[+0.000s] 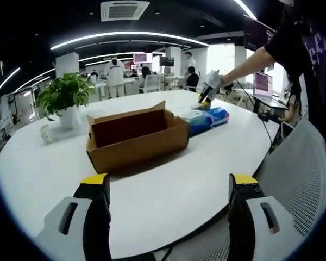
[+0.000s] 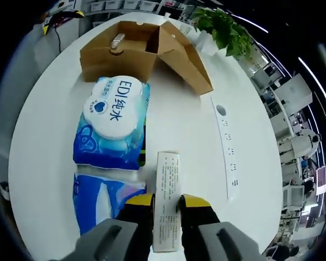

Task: Operate the shoe box by opening the lid, removing the specified soft item, and placing it in the target area until the item is outside and the box remains undamaged.

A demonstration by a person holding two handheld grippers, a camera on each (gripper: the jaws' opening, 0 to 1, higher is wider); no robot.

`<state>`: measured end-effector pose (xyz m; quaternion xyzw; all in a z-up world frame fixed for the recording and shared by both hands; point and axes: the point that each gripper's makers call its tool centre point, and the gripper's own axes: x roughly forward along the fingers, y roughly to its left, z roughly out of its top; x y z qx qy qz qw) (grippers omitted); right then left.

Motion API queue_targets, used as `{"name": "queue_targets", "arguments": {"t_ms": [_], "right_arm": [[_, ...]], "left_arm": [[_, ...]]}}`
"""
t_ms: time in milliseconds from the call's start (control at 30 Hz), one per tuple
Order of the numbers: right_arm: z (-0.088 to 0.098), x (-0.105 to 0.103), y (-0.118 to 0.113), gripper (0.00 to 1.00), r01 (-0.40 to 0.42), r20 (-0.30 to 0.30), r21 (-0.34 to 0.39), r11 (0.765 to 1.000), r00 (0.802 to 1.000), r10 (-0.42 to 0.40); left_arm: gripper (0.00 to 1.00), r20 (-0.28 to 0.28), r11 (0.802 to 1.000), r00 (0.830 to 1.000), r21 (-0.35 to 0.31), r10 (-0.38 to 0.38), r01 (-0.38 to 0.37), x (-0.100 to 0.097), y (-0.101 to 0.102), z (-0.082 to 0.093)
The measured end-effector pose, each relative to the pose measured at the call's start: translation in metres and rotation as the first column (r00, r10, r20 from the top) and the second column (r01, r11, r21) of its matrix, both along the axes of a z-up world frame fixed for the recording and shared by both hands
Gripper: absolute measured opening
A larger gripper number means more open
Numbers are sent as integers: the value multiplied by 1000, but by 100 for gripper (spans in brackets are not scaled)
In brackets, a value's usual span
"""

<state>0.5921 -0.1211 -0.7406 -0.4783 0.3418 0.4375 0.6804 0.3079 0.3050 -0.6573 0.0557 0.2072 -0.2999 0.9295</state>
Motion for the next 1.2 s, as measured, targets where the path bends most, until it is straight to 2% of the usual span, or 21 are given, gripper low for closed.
{"name": "queue_targets", "arguments": {"t_ms": [233, 900, 1200], "right_arm": [[-9, -3, -17, 14, 1, -6, -43, 999, 1000, -2], [-5, -6, -25, 15, -30, -2, -76, 997, 1000, 30], [-2, 2, -27, 16, -15, 24, -91, 996, 1000, 17]], "left_arm": [[87, -15, 1000, 1000, 7, -3, 3, -1, 0, -3], [86, -35, 1000, 999, 23, -17, 18, -4, -2, -8], [84, -35, 1000, 999, 22, -18, 19, -4, -2, -7]]}}
